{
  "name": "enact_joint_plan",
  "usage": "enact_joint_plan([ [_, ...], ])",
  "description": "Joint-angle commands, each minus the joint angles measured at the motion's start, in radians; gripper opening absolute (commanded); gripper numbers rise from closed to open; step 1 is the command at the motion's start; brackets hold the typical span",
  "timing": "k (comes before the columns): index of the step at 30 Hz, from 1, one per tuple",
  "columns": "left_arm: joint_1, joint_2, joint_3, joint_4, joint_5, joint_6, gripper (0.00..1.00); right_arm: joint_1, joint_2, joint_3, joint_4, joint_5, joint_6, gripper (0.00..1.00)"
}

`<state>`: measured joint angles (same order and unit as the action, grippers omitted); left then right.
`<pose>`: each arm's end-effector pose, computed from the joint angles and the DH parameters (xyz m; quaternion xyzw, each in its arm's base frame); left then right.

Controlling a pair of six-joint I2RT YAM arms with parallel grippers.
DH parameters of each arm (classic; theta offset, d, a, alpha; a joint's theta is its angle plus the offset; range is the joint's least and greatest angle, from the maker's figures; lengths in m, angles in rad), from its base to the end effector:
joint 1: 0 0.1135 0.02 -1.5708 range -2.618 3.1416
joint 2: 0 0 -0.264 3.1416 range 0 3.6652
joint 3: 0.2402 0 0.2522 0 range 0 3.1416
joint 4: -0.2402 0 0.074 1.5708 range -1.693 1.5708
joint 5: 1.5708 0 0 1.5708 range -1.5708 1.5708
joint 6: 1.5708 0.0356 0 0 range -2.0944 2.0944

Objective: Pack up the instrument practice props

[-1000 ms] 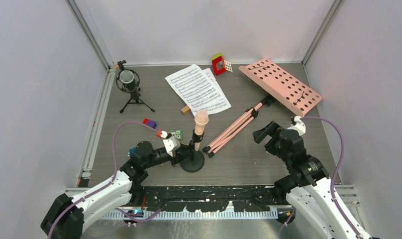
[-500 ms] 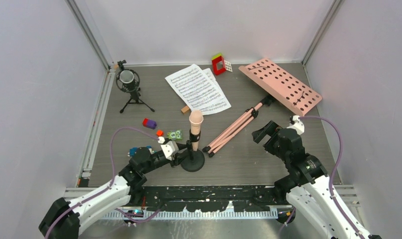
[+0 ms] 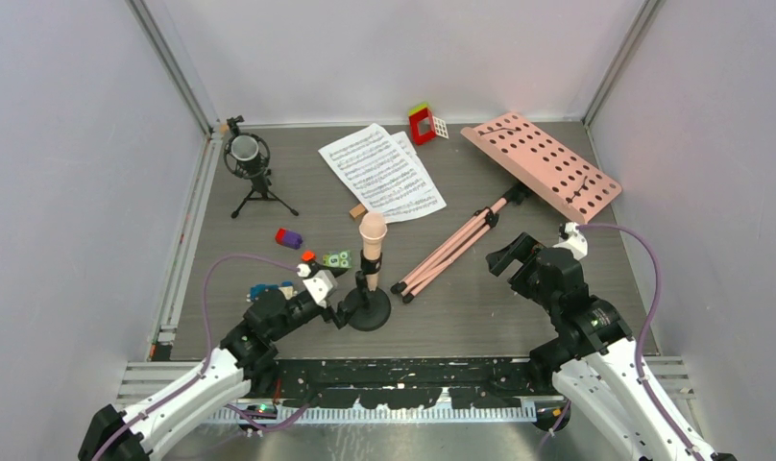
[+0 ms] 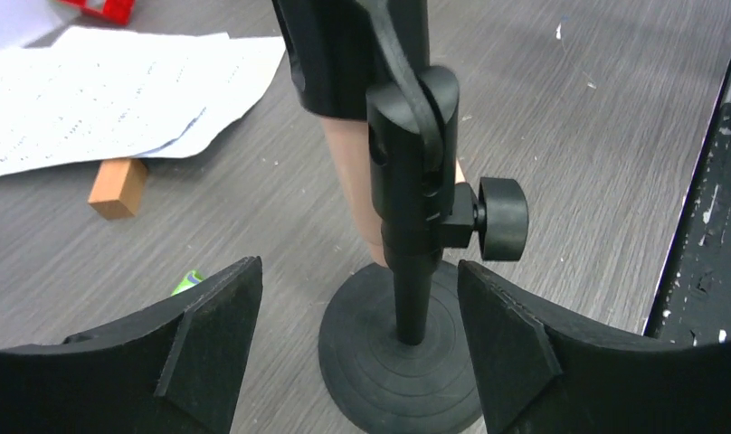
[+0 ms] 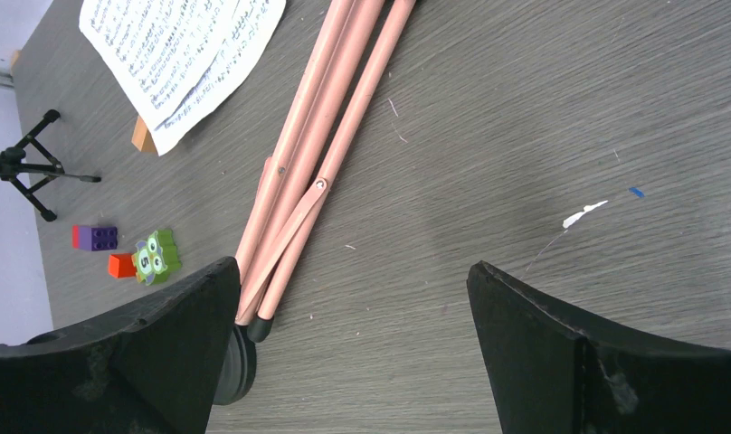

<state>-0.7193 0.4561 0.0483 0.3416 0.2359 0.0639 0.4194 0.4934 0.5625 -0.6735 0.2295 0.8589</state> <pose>0.0999 -0.0985 0.1805 0.3511 0.6395 -0.2998 0.6148 0.1103 0.0403 0.2536 0.2437 0.8469 0.1940 0.4309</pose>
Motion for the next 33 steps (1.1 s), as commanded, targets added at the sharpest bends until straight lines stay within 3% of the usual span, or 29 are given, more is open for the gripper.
enact_joint_plan([
  [1, 0.001, 0.013, 0.068, -0.070, -0.005, -0.002, 0.81, 0.000, 0.001, 0.011, 0.034, 0.004, -0.011, 1.00],
  [7, 0.001, -0.049, 0.097, -0.153, -0.115, -0.041, 0.81, 0.000, -0.002, 0.010, 0.026, 0.010, -0.011, 1.00],
  [20, 0.001, -0.314, 0.186, -0.452, -0.186, -0.090, 0.81, 0.001, 0.005, 0.011, 0.032, 0.007, -0.011, 1.00],
  [25, 0.000, -0.331, 0.157, -0.296, -0.023, -0.111, 0.82, 0.000, 0.000, 0.011, 0.028, 0.009, -0.011, 1.00],
  [30, -0.001, -0.253, 0.172, -0.186, 0.138, -0.099, 0.82, 0.000, -0.006, 0.007, 0.030, 0.011, -0.006, 1.00],
  [31, 0.000, -0.235, 0.176, -0.175, 0.151, -0.094, 0.91, 0.001, -0.006, 0.007, 0.030, 0.009, -0.005, 1.00],
  [33, 0.000, -0.195, 0.179, -0.150, 0.153, -0.093, 0.97, 0.000, -0.002, 0.005, 0.035, 0.003, -0.003, 1.00],
])
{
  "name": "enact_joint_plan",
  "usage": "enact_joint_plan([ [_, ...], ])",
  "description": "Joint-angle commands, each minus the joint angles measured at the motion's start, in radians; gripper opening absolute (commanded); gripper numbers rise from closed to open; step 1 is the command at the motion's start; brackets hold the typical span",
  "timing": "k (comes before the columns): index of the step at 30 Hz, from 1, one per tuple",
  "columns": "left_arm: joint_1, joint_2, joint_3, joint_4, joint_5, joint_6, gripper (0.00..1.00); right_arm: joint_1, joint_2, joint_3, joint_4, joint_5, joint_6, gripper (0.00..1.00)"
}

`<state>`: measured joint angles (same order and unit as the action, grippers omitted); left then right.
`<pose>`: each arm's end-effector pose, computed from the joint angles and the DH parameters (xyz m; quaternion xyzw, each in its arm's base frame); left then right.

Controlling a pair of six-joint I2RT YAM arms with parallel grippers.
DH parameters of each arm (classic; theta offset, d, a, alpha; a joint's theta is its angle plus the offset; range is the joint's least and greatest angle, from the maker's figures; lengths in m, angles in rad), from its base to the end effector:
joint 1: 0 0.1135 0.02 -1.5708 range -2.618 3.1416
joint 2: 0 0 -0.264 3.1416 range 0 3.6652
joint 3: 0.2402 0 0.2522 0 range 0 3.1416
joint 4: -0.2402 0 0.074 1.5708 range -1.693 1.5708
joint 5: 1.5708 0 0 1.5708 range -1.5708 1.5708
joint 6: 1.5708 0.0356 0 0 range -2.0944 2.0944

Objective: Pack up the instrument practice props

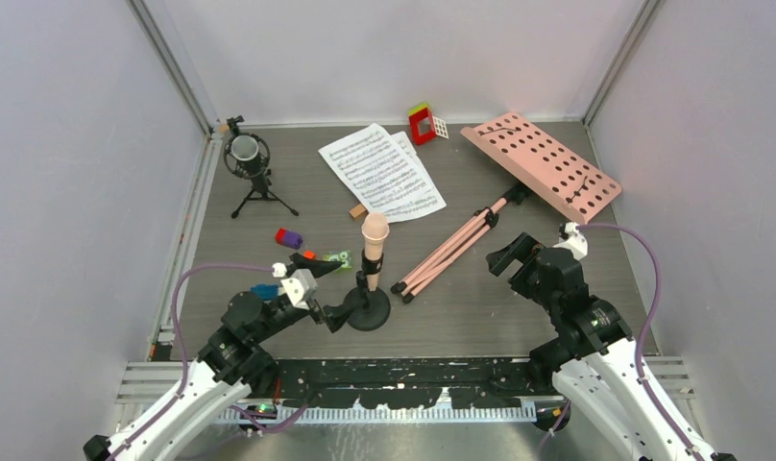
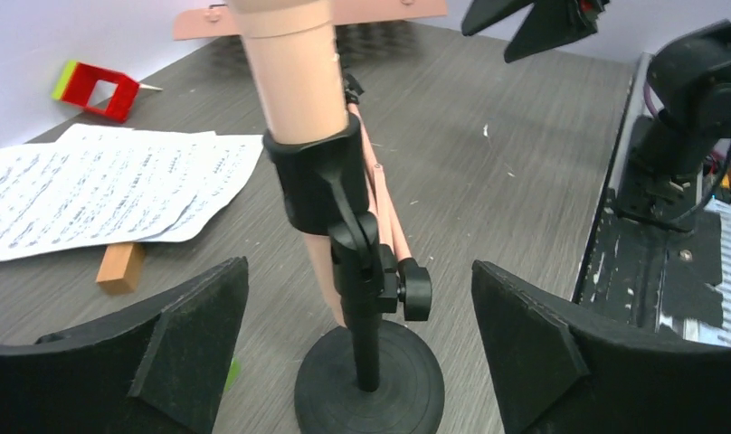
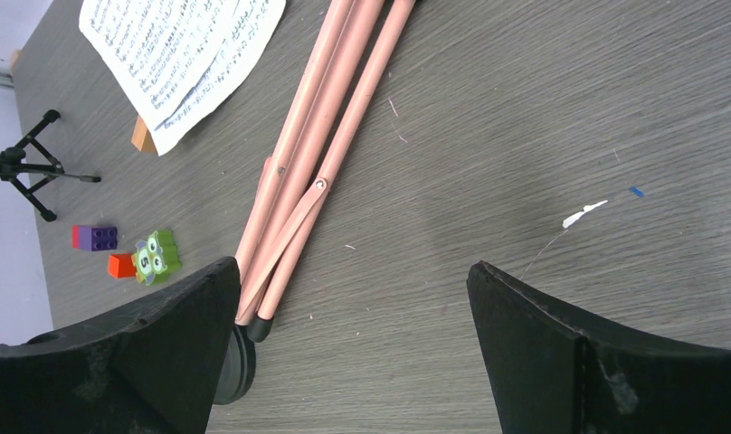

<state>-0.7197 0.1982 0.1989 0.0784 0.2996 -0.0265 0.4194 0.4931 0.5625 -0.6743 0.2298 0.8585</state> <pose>0.0786 -0.0829 0.2342 0.3310 0.5939 -0.3590 0.6394 0.1102 0.0403 0.2535 0.2436 0.8471 0.1936 0.4309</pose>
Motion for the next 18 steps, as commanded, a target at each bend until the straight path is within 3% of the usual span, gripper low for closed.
enact_joint_plan([
  [1, 0.000, 0.086, 0.027, 0.134, 0.083, -0.002, 0.97, 0.000, 0.000, 0.005, 0.037, 0.001, -0.003, 1.00],
  [4, -0.001, 0.159, 0.019, 0.214, 0.028, -0.006, 0.96, 0.001, 0.003, 0.008, 0.036, -0.003, -0.003, 1.00],
  [9, -0.004, 0.252, 0.016, 0.327, -0.031, -0.012, 0.82, 0.001, -0.003, 0.008, 0.030, 0.003, -0.002, 1.00],
  [18, -0.059, 0.350, 0.019, 0.399, -0.108, 0.002, 0.78, 0.001, -0.001, 0.005, 0.028, 0.008, -0.006, 1.00],
])
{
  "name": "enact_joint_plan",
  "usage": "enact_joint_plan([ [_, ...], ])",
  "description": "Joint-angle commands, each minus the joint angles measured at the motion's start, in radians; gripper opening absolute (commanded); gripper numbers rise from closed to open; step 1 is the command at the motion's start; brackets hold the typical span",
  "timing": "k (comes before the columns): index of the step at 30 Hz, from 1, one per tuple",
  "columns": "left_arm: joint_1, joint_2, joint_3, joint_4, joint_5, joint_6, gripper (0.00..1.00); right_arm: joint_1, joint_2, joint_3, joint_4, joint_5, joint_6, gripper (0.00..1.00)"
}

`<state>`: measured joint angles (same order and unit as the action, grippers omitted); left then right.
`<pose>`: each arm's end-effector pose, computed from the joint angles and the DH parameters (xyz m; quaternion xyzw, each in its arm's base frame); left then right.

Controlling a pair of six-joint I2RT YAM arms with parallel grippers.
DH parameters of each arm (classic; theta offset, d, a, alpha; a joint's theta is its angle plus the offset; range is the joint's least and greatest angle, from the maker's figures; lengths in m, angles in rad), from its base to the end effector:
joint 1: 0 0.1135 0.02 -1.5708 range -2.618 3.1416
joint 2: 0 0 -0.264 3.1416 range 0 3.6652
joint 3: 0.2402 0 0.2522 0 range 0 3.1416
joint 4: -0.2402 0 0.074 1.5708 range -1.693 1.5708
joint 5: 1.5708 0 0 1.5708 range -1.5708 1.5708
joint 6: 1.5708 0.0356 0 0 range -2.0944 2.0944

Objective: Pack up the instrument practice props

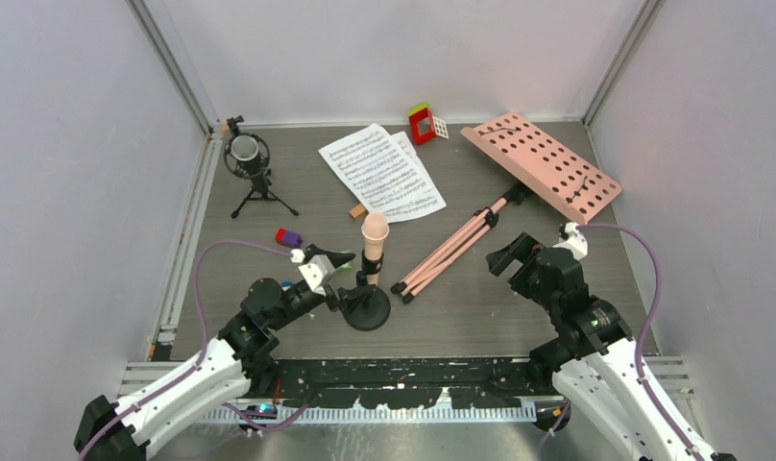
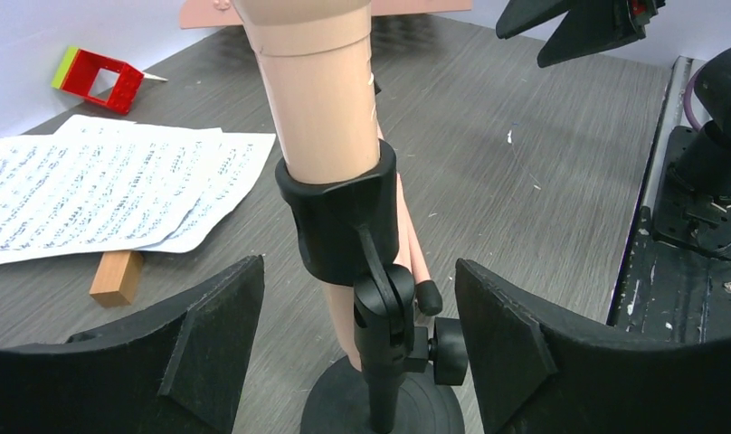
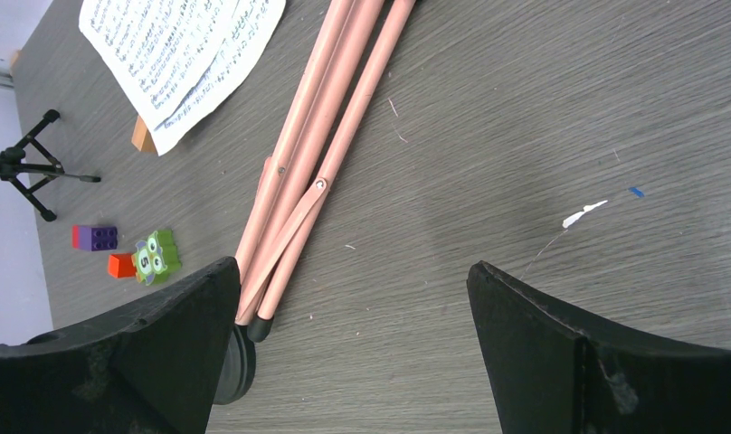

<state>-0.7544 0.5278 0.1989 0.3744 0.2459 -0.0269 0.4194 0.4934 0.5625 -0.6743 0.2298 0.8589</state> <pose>0.1045 -0.1101 0.2291 0.3268 0.6092 -0.3516 0.6312 0.1102 0.0403 0.2535 0.2437 0.8471 0.1936 0.4307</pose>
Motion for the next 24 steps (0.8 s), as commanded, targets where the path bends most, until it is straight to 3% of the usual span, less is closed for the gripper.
enact_joint_plan([
  [1, -0.029, 0.028, 0.018, 0.099, -0.060, 0.006, 0.74, 0.000, 0.000, 0.006, 0.028, 0.009, -0.007, 1.00],
  [5, -0.039, 0.036, 0.015, 0.074, -0.048, 0.017, 0.49, 0.001, -0.001, 0.008, 0.024, 0.015, -0.012, 1.00],
  [16, -0.039, -0.054, -0.003, -0.079, -0.005, 0.064, 0.01, 0.000, -0.001, 0.006, 0.044, 0.008, -0.026, 1.00],
  [20, -0.039, -0.059, -0.019, -0.085, 0.036, 0.077, 0.00, 0.001, -0.014, -0.004, 0.160, -0.134, -0.119, 0.97],
  [24, -0.039, -0.035, -0.023, -0.083, 0.089, 0.111, 0.00, 0.001, -0.021, -0.035, 0.448, -0.363, -0.183, 0.93],
])
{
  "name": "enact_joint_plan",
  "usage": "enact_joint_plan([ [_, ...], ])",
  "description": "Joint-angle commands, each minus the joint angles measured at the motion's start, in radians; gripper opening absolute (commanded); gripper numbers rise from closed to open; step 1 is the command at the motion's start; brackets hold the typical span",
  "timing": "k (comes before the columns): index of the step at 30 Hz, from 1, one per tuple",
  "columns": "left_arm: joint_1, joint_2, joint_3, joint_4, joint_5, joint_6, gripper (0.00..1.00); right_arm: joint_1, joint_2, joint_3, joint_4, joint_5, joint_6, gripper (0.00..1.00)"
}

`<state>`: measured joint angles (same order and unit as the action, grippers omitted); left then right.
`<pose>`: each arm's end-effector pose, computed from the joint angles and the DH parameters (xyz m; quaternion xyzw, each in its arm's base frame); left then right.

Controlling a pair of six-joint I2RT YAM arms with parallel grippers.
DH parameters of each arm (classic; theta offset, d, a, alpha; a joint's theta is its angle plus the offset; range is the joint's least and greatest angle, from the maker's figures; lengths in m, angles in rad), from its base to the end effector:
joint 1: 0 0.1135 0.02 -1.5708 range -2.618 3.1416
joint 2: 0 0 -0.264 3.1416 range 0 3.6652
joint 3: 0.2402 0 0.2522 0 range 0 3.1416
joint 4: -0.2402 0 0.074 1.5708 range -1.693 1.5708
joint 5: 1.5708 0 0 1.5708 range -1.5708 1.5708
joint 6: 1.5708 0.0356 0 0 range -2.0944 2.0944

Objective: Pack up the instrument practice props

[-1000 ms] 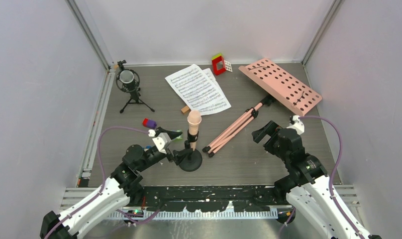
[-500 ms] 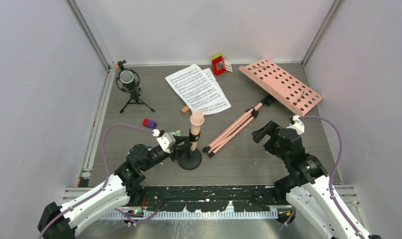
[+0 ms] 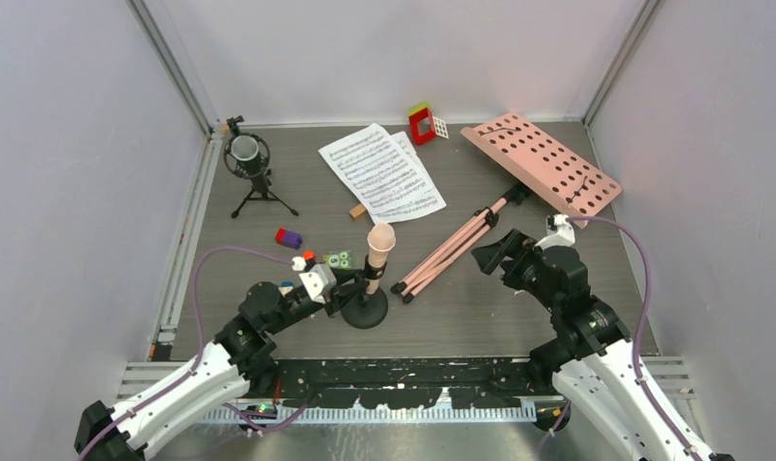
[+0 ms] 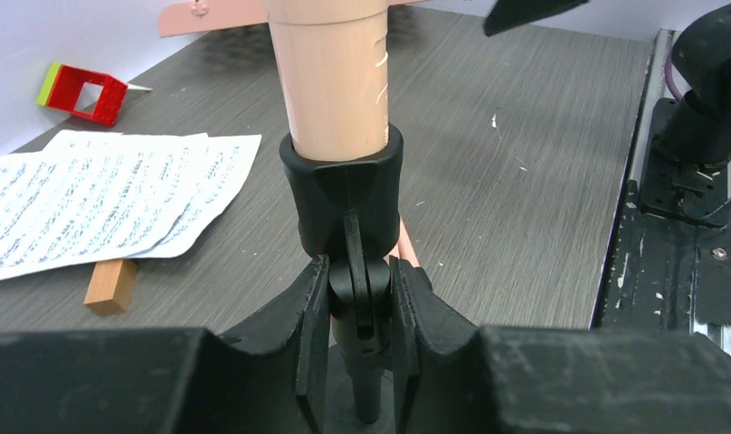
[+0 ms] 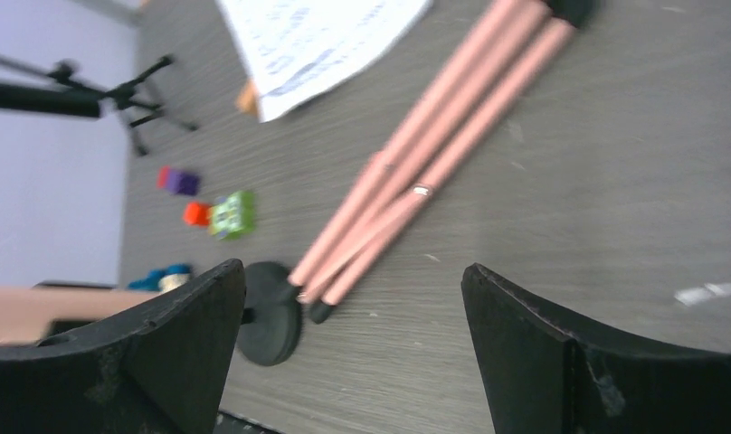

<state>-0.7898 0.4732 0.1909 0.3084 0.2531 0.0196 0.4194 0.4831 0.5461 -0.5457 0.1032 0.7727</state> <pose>0.0960 -0.1096 0.2260 0.3557 0.6007 -0.3485 0.6254 0.1146 0.0471 0.2607 0.1764 0.8365 0.2537 0.4526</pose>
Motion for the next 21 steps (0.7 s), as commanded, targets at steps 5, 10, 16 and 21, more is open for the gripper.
enact_joint_plan([
  [5, -0.003, 0.073, -0.022, 0.036, 0.129, 0.078, 0.00, 0.007, 0.002, -0.142, 0.816, -0.526, -0.134, 0.91],
  [10, -0.003, 0.135, -0.012, 0.070, 0.135, 0.066, 0.00, 0.172, -0.008, -0.256, 1.111, -0.485, -0.234, 0.94],
  [16, -0.003, 0.145, -0.035, 0.108, 0.106, 0.049, 0.00, 0.581, 0.166, -0.195, 1.143, -0.169, -0.616, 0.98],
  [21, -0.004, 0.115, -0.041, 0.071, 0.097, 0.050, 0.00, 0.665, 0.412, -0.206, 1.486, 0.066, -0.659, 0.98],
])
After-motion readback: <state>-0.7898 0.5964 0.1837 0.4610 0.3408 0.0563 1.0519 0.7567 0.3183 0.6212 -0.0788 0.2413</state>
